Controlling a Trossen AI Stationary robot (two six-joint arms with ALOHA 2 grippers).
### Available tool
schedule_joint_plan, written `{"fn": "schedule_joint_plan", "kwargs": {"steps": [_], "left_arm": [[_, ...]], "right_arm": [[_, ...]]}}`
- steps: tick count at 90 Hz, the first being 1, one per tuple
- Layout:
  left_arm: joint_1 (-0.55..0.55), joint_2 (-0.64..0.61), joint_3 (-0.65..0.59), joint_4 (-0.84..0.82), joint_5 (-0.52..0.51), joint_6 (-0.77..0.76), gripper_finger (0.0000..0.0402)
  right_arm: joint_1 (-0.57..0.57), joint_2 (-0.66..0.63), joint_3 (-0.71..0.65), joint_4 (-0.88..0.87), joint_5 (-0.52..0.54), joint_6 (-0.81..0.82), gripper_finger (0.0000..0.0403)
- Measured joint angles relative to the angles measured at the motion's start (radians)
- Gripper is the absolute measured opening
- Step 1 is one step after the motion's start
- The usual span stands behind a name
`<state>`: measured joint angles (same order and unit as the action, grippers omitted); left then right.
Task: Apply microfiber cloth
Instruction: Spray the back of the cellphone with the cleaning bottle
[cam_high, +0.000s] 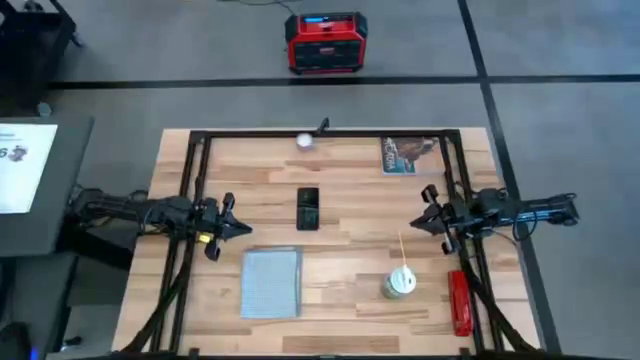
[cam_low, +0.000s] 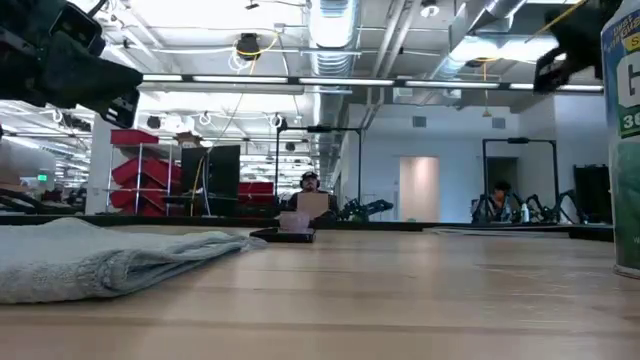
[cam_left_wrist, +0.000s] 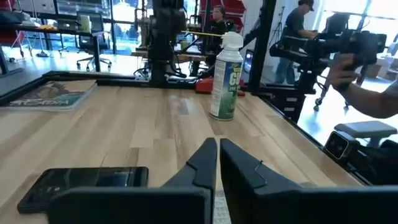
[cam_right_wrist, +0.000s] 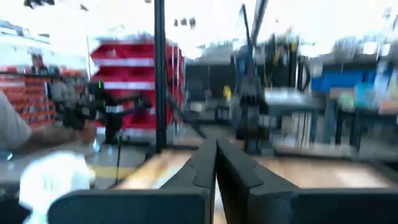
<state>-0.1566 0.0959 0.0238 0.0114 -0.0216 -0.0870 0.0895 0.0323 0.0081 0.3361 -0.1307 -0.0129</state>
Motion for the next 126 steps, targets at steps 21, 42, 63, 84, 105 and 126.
{"fn": "schedule_joint_plan", "kwargs": {"steps": [21,42,63,84,105,126], "left_arm": [[0.000,0.000,0.001,0.005,-0.005,0.040,0.0000],[0.001,0.000,0.002,0.014,-0.102,0.072,0.0000],[0.001,0.000,0.005,0.020,-0.206,0.105,0.0000],[0.001,0.000,0.005,0.027,-0.211,0.078,0.0000],[0.001,0.000,0.005,0.027,-0.210,0.053,0.0000],[0.001,0.000,0.005,0.028,-0.209,0.039,0.0000]], "right_arm": [[-0.053,0.005,0.038,0.062,0.068,-0.032,0.0000],[-0.203,0.226,0.235,-0.229,0.199,-0.073,0.0000],[-0.405,0.687,0.481,-0.442,0.202,-0.126,0.0000],[-0.513,1.038,0.889,-1.000,0.272,-0.178,0.0000],[-0.565,1.208,0.756,-0.374,-0.293,-0.089,0.0000],[-0.450,1.537,0.792,-0.013,-0.335,0.000,0.0000]]}}
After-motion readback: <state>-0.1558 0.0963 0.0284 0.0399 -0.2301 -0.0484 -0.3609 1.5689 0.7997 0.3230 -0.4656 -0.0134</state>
